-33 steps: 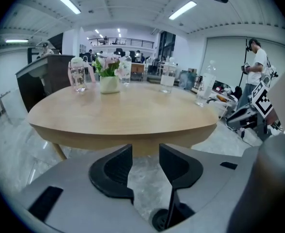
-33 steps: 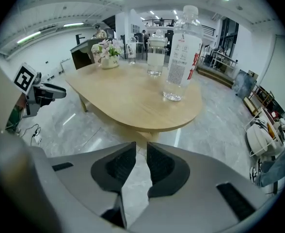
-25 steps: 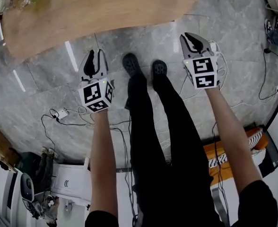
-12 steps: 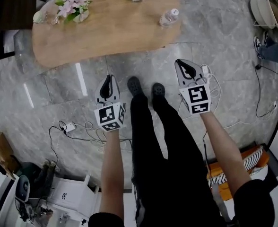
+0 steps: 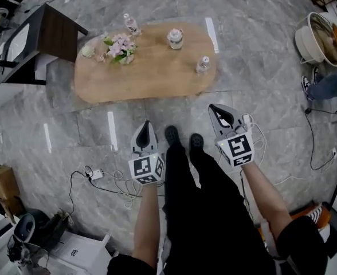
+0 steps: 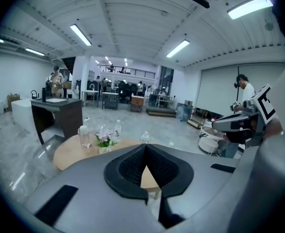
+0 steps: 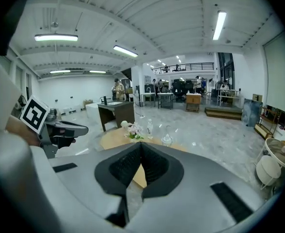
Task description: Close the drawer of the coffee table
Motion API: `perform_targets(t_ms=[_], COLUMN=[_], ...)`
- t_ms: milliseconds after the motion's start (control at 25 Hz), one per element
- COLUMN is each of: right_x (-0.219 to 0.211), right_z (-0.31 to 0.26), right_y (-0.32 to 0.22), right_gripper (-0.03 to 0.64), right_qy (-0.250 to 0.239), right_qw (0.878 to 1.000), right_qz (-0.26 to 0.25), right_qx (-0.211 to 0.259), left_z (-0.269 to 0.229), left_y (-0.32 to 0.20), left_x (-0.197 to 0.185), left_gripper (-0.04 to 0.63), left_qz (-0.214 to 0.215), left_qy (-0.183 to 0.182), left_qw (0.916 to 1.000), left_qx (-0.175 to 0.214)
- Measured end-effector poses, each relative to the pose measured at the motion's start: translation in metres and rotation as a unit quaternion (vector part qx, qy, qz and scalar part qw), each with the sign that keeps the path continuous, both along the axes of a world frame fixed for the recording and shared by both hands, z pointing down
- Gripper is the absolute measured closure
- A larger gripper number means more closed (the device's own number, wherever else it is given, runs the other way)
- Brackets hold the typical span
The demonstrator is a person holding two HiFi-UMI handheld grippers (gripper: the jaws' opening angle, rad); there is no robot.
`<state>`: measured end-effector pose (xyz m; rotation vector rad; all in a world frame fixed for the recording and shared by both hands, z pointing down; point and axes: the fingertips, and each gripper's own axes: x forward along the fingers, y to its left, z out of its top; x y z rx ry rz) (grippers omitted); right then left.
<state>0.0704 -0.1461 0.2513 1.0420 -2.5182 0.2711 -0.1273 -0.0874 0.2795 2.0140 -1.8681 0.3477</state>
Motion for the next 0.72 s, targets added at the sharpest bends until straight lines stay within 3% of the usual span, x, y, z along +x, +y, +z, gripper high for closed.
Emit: perform_targets(t_ms=[160,320,720], right_x=[-0.002,0.007,0.025], right_z=[-0.051,-0.093,-0.153], right_y=[0.013,0.038,0.073], right_gripper=[0.603,0.604,0.604], right_qy=[-0.019,-0.047,-0.094], right_qw=[0.999,0.997,0.993], right_qz=[-0.033,-0.046,-0.05], right_qx=[0.03,0.039,0.059], left_z=[-0.06,-0.103,-0.165], left_y=[0.008,0.028,0.079], left_x=[0.011,0.034,0.047], left_gripper=[0.583,0.583,0.583], left_qz=[0.015,0.033,0.033], left_qy=[-0.012,0.008,0.028], left_qw=[0.9992,0.9978,0.9939], left_qx=[0.035,0.057,0.101])
